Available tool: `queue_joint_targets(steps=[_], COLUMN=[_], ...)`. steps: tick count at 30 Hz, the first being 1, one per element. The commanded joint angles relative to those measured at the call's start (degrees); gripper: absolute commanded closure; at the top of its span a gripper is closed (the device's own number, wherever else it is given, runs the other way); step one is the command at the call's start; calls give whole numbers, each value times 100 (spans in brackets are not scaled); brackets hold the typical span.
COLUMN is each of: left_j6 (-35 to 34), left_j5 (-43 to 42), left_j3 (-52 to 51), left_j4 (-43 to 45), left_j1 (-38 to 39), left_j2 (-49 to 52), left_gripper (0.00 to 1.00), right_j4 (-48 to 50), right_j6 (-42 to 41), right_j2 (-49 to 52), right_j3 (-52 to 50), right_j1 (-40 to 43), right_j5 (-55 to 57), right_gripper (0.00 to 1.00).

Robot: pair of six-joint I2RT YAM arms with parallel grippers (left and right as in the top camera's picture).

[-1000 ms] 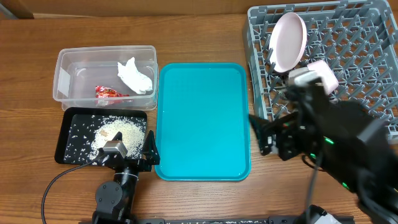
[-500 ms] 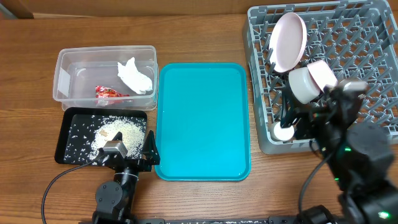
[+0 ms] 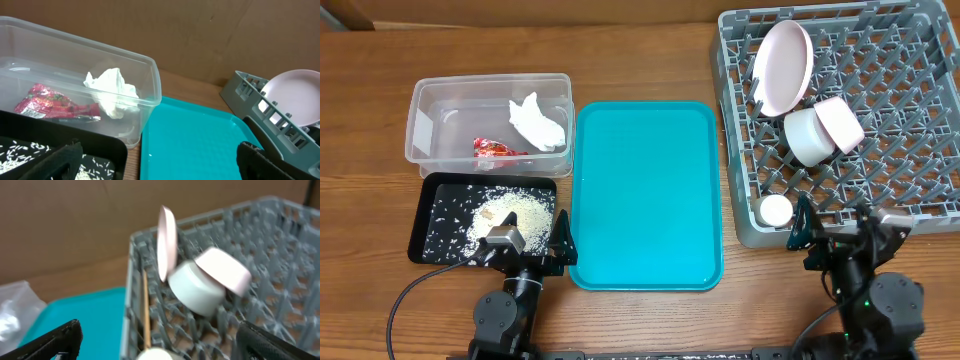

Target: Sort waste into correct bins and load items into the dishwasher

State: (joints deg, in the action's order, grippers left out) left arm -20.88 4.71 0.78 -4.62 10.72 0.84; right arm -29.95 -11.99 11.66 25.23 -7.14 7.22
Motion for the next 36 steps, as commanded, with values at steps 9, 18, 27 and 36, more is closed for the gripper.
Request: queue_joint_targets(steps=[9,18,27,36], left_j6=[-37,-37,-37,-37], left_j5=[-28,-28,-28,-28], left_j3=[-26,-26,-26,-26], left_j4=[17,17,17,17], left_j1=[-59,-59,-59,-59], left_j2=[-57,-57,-57,-57], left_gripper=[0,0,0,0], right_j4=[1248,2597,2597,2597], right_j6=[-20,-17,-17,-17], right_j2=[-1150,-1150,-1150,-1150], right_j3=[-1873,-2476,-2476,-2476], right_j1=[444,444,444,444], right_j5=[-46,-83,-87,-87], right_gripper=[0,0,0,0])
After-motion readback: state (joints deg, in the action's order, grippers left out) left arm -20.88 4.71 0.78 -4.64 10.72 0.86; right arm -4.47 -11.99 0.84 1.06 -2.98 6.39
